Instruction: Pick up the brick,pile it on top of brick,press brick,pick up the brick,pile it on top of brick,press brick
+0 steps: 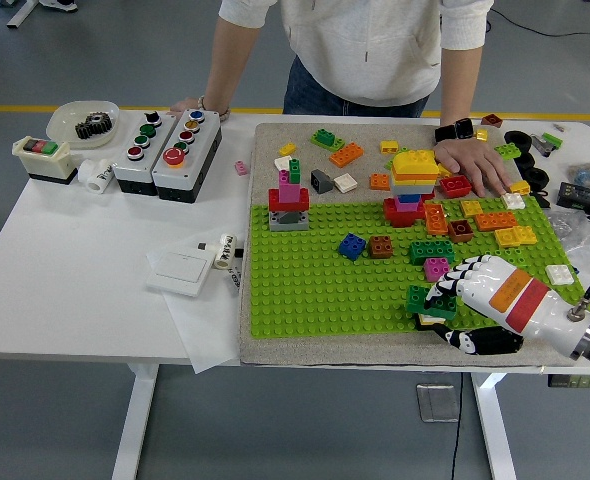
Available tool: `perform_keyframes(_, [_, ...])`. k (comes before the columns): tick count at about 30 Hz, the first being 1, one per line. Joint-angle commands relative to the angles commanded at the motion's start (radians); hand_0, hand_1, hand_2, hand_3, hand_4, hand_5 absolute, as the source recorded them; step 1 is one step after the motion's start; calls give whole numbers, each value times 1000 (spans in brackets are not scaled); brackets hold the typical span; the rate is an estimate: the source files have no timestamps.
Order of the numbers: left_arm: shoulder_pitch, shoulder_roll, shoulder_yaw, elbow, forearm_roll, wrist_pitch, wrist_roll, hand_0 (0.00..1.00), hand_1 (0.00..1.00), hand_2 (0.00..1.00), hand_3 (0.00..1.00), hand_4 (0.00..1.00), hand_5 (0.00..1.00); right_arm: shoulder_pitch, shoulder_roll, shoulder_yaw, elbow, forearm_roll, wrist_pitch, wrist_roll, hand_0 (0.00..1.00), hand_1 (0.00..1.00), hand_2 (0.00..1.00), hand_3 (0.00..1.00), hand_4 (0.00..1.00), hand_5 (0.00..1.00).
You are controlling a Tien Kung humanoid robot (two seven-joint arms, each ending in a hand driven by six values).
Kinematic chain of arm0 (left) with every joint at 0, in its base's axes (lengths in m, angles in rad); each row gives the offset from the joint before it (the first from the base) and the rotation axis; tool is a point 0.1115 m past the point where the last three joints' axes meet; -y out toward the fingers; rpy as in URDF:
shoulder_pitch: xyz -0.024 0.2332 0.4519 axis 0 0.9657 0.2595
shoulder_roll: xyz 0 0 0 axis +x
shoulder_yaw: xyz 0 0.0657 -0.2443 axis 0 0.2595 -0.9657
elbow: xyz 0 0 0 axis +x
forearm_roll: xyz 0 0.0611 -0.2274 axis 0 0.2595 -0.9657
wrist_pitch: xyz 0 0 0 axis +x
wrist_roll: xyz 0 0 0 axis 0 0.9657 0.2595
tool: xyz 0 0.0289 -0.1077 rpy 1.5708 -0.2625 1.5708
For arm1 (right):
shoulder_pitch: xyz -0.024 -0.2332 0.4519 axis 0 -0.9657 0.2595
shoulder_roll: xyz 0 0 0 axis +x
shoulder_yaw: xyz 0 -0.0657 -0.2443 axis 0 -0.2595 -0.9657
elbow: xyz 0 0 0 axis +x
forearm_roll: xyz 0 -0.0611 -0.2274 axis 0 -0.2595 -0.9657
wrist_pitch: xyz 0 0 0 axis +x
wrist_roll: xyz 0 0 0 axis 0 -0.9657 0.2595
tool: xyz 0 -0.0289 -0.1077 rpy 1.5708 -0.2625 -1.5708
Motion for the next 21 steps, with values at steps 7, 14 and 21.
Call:
perform_keyframes(7, [-1,0,0,0,0,0,0,782,788,778,627,687,647,9,-5,-18,0,-3,-7,8,503,474,546,572,623,349])
perform_keyframes(14, [-3,0,1,0,-2,0,-1,781,788,778,627,686,645,24,-13,-33,-6,-19,-20,20,507,477,546,572,623,341])
perform_keyframes(21, [-2,-1,0,0,-1,1,-1,782,788,778,627,686,645,47,-24,-52,-10,-26,-42,36,507,478,545,573,623,335])
